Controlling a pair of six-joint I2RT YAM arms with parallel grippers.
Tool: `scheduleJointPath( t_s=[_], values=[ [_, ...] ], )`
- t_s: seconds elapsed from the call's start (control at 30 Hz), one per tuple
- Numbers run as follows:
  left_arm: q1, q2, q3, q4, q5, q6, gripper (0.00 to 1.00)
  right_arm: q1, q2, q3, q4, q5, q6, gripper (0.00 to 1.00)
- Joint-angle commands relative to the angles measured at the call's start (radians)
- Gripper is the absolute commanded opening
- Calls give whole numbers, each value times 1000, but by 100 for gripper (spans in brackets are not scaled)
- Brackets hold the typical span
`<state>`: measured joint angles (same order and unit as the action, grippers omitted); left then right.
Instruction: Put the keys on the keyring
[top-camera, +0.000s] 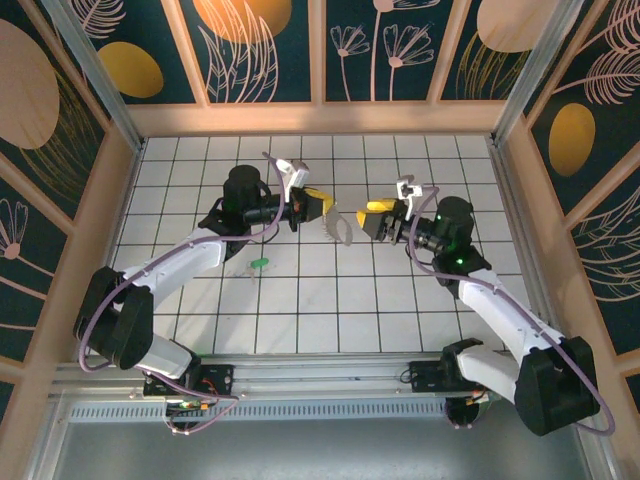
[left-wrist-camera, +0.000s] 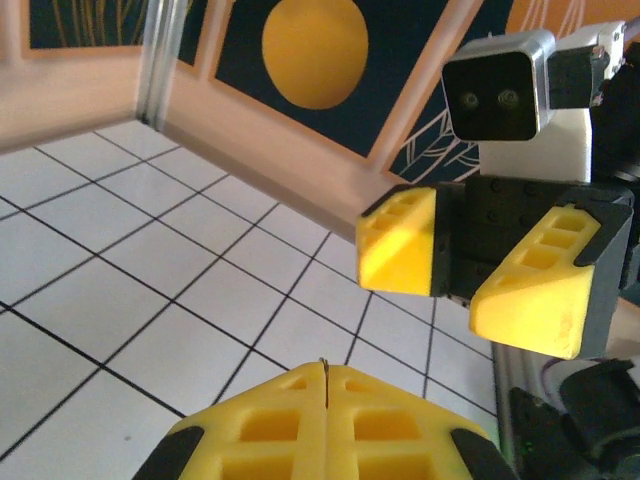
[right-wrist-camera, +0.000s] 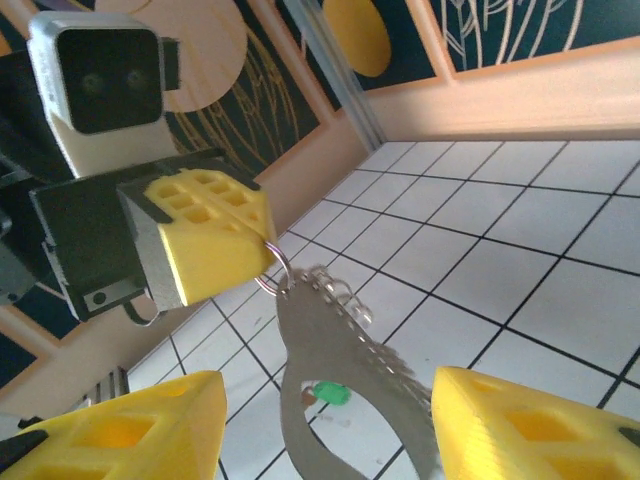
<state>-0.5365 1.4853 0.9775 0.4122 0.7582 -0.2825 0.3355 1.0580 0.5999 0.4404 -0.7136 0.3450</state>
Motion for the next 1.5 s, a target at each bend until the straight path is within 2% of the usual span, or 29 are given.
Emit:
scheduleJointPath(
  t_s=[0.0,0.3,0.4,0.73,0.97,1.47],
  values=[
    [-6,-32,-27,-17,-38,72,0,-2,-30,-50,133,54,61,57],
    [-6,-87,-127,121,-82,122,0,3,26,-38,202,-11,54,56],
    [-6,-104,-160,176,-57,129,0,8,58,-16,204,-54,35,56],
    [-7,-40,-97,202,108,42,0,16,145,66,184,-162,-5,55],
    [-6,-7,-60,223,145,-20,0,30,178,92,169,-251,-21,53],
    [-20,-1,-37,189,165,-23,0,53,226,134,170,-250,-23,46]
  ],
)
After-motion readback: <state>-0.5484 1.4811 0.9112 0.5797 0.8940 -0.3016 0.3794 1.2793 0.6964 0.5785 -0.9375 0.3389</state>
